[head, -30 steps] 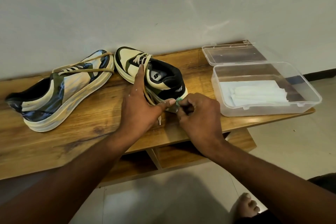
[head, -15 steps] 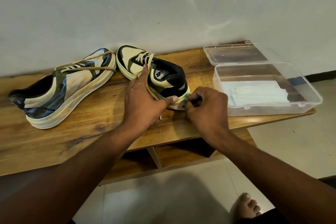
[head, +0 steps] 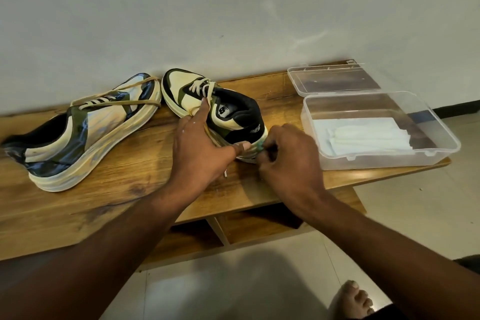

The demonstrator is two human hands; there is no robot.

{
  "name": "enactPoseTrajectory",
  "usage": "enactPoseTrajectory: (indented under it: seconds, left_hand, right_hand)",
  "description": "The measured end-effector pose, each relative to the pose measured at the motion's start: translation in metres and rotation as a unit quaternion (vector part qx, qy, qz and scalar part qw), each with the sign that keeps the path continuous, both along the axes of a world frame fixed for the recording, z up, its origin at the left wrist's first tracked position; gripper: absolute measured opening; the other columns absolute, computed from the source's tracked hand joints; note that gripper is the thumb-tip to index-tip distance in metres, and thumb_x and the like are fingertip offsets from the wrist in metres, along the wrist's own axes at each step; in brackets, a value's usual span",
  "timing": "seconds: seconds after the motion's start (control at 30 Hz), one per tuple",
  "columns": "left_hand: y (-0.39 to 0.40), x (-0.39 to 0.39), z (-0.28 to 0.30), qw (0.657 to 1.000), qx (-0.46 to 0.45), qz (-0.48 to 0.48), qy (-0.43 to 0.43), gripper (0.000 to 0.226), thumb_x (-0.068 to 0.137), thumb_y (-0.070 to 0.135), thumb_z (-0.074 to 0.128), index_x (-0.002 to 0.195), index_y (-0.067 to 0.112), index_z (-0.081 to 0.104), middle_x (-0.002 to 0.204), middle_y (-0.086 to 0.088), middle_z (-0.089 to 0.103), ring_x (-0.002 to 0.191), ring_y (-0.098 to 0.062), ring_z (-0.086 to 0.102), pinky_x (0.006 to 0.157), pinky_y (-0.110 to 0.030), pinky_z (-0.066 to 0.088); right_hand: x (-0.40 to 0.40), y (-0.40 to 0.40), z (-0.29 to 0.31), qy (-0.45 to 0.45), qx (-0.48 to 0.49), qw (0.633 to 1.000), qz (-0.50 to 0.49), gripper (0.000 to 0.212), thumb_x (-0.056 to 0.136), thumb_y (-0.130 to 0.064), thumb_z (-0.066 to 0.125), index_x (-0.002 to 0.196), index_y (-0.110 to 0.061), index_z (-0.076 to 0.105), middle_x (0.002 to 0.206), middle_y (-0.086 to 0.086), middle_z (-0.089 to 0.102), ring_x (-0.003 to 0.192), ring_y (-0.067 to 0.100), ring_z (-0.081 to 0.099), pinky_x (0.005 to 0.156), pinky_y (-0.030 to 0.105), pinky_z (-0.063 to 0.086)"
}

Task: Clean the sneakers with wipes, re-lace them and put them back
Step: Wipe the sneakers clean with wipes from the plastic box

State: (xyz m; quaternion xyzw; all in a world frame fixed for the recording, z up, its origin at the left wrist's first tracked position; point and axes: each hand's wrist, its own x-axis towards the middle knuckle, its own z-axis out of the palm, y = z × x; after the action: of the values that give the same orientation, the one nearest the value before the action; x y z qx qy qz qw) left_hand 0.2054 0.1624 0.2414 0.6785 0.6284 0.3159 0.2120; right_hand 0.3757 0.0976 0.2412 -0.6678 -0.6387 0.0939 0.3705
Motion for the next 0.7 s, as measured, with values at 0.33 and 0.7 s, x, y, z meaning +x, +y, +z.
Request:
enactPoseTrajectory:
  seconds: [0.33, 0.7]
  left_hand:
    - [-0.005, 0.001, 0.008, 1.0, -0.001, -0.018, -0.002, 0.117, 0.066, 0.046, 0.096, 0.163, 0.034, 0.032, 0.155, -0.001, 0.049, 0.148, -0.02, 0.038, 0.108, -0.024, 0.027]
    - [-0.003, -0.002, 0.003, 0.999, 0.013, -0.03, -0.002, 0.121, 0.062, 0.052, 0.095, 0.163, 0.033, 0.032, 0.153, -0.001, 0.051, 0.146, -0.019, 0.04, 0.114, -0.03, 0.035]
  right_hand:
    - [0.003, 0.007, 0.005, 0.051, 0.015, 0.999, -0.007, 0.021, 0.082, -0.002, 0.074, 0.089, -0.021, 0.066, 0.086, -0.01, 0.066, 0.079, 0.006, 0.063, 0.067, 0.033, 0.059]
    - [0.003, 0.011, 0.009, 0.038, 0.023, 0.999, -0.008, 0.019, 0.082, 0.0, 0.07, 0.091, -0.015, 0.062, 0.09, -0.003, 0.063, 0.08, 0.012, 0.057, 0.063, 0.023, 0.049]
